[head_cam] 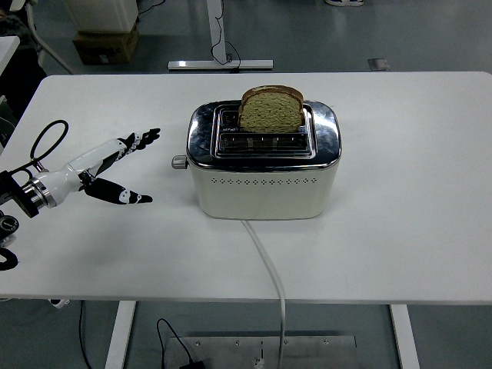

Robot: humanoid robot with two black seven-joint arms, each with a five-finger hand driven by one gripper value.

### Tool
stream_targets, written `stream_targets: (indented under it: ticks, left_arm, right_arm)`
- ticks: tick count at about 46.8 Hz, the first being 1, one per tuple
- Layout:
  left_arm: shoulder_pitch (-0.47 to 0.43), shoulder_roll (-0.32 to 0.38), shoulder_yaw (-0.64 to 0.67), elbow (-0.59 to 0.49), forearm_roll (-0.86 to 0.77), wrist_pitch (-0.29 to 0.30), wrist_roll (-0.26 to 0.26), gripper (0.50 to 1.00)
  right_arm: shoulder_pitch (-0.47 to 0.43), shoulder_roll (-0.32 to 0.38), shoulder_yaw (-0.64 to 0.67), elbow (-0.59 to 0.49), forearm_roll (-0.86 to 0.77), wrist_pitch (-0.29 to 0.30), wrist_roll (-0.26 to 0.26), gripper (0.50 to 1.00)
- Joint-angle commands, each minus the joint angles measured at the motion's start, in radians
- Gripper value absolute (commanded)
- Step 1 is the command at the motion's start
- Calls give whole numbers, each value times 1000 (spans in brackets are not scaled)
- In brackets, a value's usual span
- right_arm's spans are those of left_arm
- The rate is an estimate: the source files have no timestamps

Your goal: Press down toaster

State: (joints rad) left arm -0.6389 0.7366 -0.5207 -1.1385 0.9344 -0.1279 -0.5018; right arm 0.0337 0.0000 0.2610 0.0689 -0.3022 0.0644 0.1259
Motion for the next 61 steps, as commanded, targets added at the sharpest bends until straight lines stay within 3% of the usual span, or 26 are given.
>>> stream_targets:
  ticks: [1, 27, 45, 61]
  left_arm:
    - [-16, 18, -2, 0, -71, -25, 0, 1000]
    - [-38, 7, -76, 54, -503, -16, 9, 1000]
    - [-42, -121, -98, 132, -739, 45, 9, 1000]
    - [-45, -183, -125, 190, -911, 48, 9, 1000]
  right_arm:
    - [0, 0, 0, 0, 0, 0, 0, 998]
    - [0, 0, 0, 0, 0, 0, 0, 998]
    - [0, 0, 0, 0, 0, 0, 0, 998]
    - [0, 0, 0, 0, 0, 0, 0, 998]
